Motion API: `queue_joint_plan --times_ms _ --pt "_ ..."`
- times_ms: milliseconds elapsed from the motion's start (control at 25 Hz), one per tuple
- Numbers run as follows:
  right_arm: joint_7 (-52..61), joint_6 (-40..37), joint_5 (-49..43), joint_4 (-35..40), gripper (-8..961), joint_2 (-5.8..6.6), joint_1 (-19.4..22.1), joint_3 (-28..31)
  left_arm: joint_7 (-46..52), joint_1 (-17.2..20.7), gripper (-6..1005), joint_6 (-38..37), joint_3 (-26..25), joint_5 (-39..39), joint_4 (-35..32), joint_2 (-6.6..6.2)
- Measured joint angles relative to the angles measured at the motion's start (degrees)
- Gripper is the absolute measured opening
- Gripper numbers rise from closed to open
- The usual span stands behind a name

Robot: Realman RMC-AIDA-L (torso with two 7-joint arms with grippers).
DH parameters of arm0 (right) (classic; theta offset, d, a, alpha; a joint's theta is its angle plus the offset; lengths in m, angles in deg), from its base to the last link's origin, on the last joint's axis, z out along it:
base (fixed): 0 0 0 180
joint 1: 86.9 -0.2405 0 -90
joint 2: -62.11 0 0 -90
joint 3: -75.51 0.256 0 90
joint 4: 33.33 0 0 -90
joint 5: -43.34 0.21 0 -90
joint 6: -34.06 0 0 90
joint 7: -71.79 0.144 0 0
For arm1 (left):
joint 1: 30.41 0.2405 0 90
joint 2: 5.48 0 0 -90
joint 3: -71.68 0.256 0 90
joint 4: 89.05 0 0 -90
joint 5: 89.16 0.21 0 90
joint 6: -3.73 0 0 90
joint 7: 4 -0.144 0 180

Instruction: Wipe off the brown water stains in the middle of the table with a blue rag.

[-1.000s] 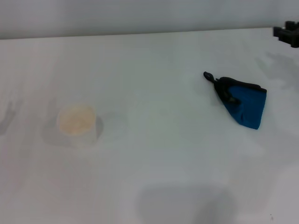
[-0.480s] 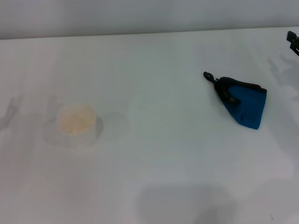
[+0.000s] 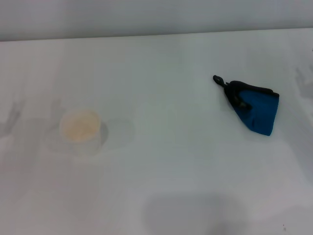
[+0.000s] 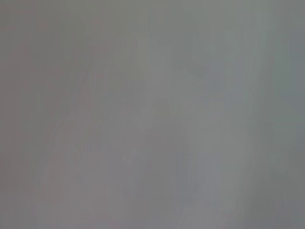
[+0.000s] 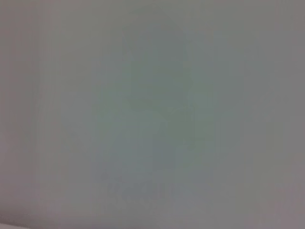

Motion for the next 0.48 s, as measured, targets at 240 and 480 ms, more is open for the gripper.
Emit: queue_joint_plan --times_ms 240,480 --pt "-1.19 -0.02 0.98 -1.02 405 -0.05 0.39 3.72 -0.03 0.53 876 0.35 0.01 0.01 0.16 0.61" --pt "-1.55 0.52 1.04 -0.88 405 0.05 1.34 4.32 -0.04 0.88 876 0.38 0.23 0.05 0.57 0.93"
